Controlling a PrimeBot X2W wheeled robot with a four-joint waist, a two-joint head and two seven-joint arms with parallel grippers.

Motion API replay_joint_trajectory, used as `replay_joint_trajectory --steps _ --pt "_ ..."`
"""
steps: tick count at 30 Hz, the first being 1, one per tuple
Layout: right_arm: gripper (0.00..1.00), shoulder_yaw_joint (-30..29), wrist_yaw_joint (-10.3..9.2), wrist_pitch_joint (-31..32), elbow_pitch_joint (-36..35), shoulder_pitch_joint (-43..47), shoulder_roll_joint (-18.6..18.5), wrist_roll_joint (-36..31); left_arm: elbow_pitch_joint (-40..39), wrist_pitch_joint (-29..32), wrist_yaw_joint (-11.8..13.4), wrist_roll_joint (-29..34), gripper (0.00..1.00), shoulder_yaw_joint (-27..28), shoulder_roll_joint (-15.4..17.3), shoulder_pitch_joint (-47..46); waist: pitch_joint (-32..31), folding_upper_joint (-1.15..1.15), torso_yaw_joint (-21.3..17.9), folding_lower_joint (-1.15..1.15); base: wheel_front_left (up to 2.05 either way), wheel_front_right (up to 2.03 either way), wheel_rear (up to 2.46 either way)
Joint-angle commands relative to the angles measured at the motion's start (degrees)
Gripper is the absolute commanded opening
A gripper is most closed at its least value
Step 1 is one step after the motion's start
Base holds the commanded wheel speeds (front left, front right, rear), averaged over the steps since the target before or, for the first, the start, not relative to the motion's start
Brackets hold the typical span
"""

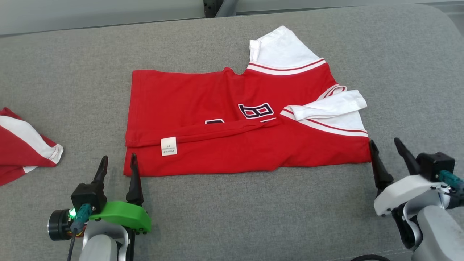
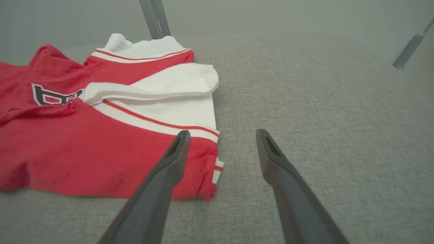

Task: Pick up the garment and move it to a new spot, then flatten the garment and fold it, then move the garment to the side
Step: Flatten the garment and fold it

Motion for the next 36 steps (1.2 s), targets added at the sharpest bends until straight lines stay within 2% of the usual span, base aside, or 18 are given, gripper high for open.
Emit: replay_joint_trajectory --steps 1,13,15,16,17,19,22,29,36 --pt "1.0 0.4 -0.11 -0.1 0.2 0.9 0.0 0.3 0.0 0.0 0.2 -0.4 1.0 -0.1 0.2 0.9 -0.1 -0.01 -0.2 0.0 0.0 0.0 0.0" --pt "1.0 4.4 -0.11 -0.1 6.7 -0.8 1.1 4.8 0.1 0.0 -0.5 -0.2 1.0 -2.5 0.2 -0.5 2.0 -0.01 1.4 0.0 0.0 0.0 0.0" --pt "0.97 4.9 -0.11 -0.1 7.5 -1.4 1.3 5.1 0.0 0.0 -1.0 -0.6 1.0 -2.5 0.2 -0.9 2.7 -0.01 1.7 0.0 0.0 0.0 0.0" --pt "0.63 5.3 -0.11 -0.1 8.0 -1.8 1.4 5.1 0.0 0.0 -1.3 -0.5 1.0 -2.4 0.2 -1.2 2.9 -0.01 1.8 0.0 0.0 0.0 0.0" --pt "0.45 5.5 -0.11 0.0 8.4 -2.1 1.5 5.1 0.1 0.0 -1.3 -0.5 1.0 -2.4 0.2 -1.4 3.1 -0.01 1.9 0.0 0.0 0.0 0.0" --pt "0.0 6.1 -0.11 0.0 9.7 -2.5 1.6 5.2 0.4 0.0 -1.7 -0.3 1.0 -2.1 0.3 -1.7 3.5 -0.01 2.1 0.0 0.0 0.0 0.0" --pt "0.0 6.6 -0.12 0.1 10.3 -2.9 1.5 5.7 0.8 0.0 -1.9 -0.1 1.0 -1.8 0.2 -2.2 3.9 -0.01 2.1 0.0 0.0 0.0 0.0" --pt "0.0 6.6 -0.13 0.0 7.9 -3.8 0.9 6.3 3.0 0.0 -4.0 -2.6 1.0 -1.6 0.2 -3.1 4.7 -0.01 1.1 0.0 0.0 0.0 0.0" --pt "0.0 7.1 -0.13 0.0 6.3 -4.0 1.0 6.3 8.7 0.1 -4.7 -5.4 0.99 -1.7 0.2 -4.4 5.1 -0.01 0.1 0.0 0.0 0.0 0.0"
